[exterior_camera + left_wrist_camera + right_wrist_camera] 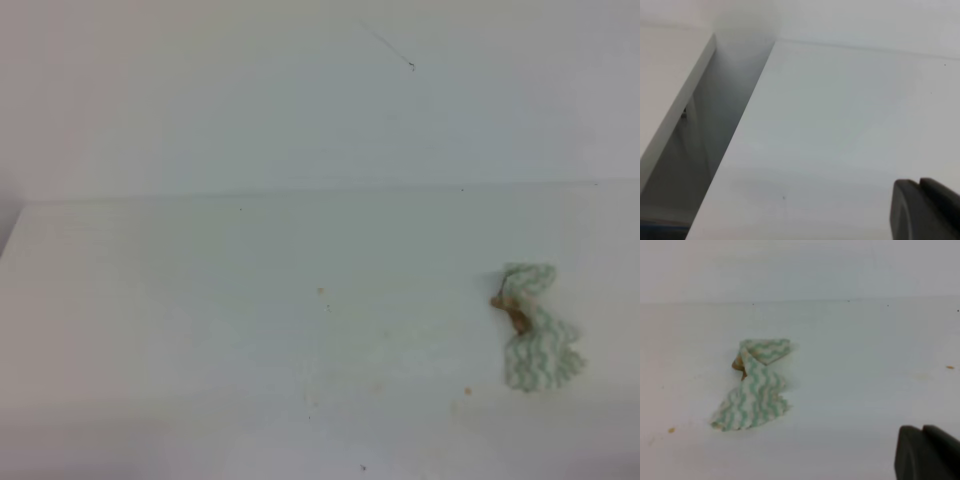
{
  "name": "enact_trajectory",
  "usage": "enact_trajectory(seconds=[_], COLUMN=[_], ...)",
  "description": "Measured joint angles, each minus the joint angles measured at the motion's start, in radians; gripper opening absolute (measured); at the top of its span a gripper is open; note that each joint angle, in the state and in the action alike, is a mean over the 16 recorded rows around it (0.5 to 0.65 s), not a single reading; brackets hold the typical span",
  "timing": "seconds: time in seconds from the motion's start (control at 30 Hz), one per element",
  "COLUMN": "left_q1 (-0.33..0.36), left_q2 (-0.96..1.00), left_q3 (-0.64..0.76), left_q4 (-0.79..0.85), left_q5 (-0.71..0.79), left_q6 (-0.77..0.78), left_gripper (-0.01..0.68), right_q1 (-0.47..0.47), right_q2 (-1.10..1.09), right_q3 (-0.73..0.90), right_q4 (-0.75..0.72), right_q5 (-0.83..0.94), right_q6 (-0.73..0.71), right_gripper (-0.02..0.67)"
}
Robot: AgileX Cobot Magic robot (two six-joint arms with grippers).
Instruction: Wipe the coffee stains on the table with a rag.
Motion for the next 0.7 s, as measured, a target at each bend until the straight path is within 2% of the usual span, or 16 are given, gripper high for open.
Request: enact_trajectory(seconds=[0.7], left_q1=[0.000], left_q2=[0.000], left_q3=[0.000], left_q4=[0.000], left_q5=[0.000], left_q6=[0.000], left_gripper=[0.001], right_q1=[0.000], right_q2=[0.002], right_q3=[0.000], right_q4=[0.000], right_q5=[-0.002], right_q6=[0.000], right_gripper=[0.001])
